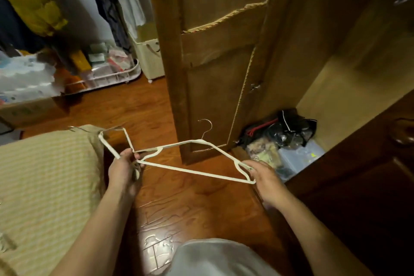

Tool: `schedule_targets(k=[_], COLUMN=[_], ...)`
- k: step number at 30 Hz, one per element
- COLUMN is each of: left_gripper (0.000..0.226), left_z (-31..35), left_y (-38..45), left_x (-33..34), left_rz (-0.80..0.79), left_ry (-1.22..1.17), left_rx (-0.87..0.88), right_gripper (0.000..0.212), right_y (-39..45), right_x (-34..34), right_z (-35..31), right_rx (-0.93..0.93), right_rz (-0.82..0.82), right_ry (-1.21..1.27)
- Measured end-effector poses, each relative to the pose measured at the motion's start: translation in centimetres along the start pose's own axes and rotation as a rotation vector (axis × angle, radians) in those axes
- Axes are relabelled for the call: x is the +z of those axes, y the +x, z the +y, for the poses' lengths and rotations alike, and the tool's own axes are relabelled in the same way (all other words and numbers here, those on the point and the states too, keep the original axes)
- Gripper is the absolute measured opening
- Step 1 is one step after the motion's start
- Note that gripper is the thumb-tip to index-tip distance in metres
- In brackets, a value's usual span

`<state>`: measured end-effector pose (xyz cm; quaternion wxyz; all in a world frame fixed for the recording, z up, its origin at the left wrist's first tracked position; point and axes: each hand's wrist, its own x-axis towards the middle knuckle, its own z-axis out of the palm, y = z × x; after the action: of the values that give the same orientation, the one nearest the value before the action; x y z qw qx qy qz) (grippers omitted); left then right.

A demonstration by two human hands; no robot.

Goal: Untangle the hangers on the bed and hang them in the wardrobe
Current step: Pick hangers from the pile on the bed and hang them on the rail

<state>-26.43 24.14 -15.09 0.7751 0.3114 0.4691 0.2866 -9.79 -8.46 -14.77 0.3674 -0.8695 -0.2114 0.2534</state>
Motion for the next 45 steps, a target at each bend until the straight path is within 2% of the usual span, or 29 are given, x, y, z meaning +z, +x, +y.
schedule_targets(k=[3, 6, 8, 9, 11, 17, 22, 26, 28, 32, 35, 37, 39, 45], left_gripper=[0.012, 0.015, 0.016, 0.016, 0.015, 0.013, 0.007, 0.008, 0.009, 0.018, 0.017, 0.015, 0.014, 0.028], left_z=[-1.5, -2.8, -3.5, -3.7, -3.9, -3.8, -3.4, -3.5, -3.6, -4.0, -4.2, -4.1, -3.8, -3.2], left_y=[-0.8, -1.7, -2.4, -2.7, -2.9, -3.1, -3.8, -4.6, -5.3, -7.5, -8.6, -8.7, -8.6, -7.1], left_x=[1.8, 2.8, 3.1, 3.2, 3.1, 2.2, 1.3, 0.9, 0.9, 2.2, 3.1, 3.5, 3.6, 3.6], left_rz=[0.075, 0.106, 0.103, 0.097, 0.096, 0.065, 0.059, 0.054, 0.05, -0.001, -0.053, -0.08, -0.112, -0.152], left_ry=[-0.025, -0.002, -0.009, -0.018, -0.03, -0.034, -0.04, -0.03, -0.026, 0.017, 0.054, 0.085, 0.127, 0.451], left_rx=[0.023, 0.02, 0.014, 0.01, 0.006, 0.03, 0.029, 0.034, 0.034, 0.039, 0.056, 0.064, 0.069, 0.015], right_gripper=[0.035, 0.028, 0.033, 0.041, 0.05, 0.032, 0.028, 0.028, 0.028, 0.029, 0.027, 0.026, 0.026, 0.022], right_y=[-0.5, -0.8, -0.8, -0.8, -0.9, -0.6, -1.5, -2.3, -2.8, -3.0, -3.1, -3.3, -3.8, -4.9], right_x=[-3.1, -5.1, -5.4, -5.5, -5.8, -5.9, -5.7, -5.7, -5.8, -6.3, -6.4, -6.4, -6.3, -5.9], right_z=[1.9, 3.7, 4.4, 4.5, 4.5, 4.9, 5.0, 4.5, 3.8, 2.8, 2.6, 3.0, 3.6, 5.1], right_rx=[0.102, 0.255, 0.315, 0.335, 0.352, 0.333, 0.245, 0.273, 0.24, 0.082, 0.008, -0.037, -0.041, 0.14], right_rz=[-0.096, -0.257, -0.31, -0.315, -0.321, -0.343, -0.379, -0.358, -0.371, -0.422, -0.319, -0.229, -0.224, -0.264], right_ry=[0.215, 0.708, 0.983, 1.024, 0.995, 0.939, 0.757, 0.695, 0.558, 0.066, -0.07, -0.078, -0.045, 0.32])
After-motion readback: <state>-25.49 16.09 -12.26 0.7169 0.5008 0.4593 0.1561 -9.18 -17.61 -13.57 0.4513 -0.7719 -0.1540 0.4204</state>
